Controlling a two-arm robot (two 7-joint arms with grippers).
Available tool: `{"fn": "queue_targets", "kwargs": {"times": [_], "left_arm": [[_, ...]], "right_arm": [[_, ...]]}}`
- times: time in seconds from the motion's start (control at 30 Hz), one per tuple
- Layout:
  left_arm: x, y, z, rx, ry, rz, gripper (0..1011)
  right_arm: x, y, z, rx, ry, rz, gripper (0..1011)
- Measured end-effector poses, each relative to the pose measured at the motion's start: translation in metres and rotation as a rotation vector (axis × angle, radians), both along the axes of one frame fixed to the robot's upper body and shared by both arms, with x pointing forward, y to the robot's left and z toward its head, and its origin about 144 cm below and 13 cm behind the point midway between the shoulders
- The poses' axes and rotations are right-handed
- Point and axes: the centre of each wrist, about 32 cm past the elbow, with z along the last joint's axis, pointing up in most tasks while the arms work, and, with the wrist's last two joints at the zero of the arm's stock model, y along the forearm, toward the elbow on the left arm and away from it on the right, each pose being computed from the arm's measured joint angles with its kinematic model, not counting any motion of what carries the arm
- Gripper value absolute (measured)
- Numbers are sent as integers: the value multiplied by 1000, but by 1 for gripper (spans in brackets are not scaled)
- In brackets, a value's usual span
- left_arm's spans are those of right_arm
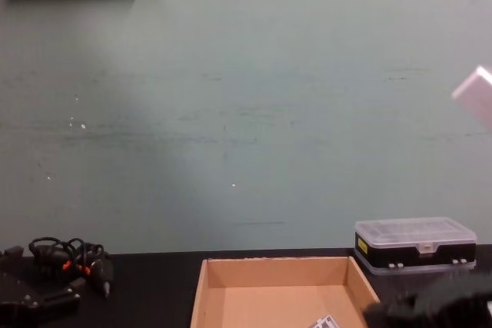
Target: Use one hand to pick up the angle iron from the table and place it into the box.
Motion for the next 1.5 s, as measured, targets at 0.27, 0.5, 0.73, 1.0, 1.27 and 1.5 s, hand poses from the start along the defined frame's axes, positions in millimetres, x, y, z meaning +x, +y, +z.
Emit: {"fn": "queue_targets", "kwargs": {"times": [0.27,0.5,0.73,1.0,1.27,1.5], "left_arm": [[0,0,0,0,0,0,1000],[0,0,0,0,0,0,1000],[0,0,0,0,0,0,1000],[0,0,0,0,0,0,1000],[0,0,0,0,0,0,1000],[0,0,0,0,0,0,1000]], "right_arm": [[18,-4,21,27,-107,-41,45],[47,1,24,20,-188,-67,45],[84,12,16,3,-236,-88,45],[125,22,2,-6,-218,-81,45],[147,32,-9,-7,-177,-55,45],[152,38,-17,-34,-147,-37,45]]}}
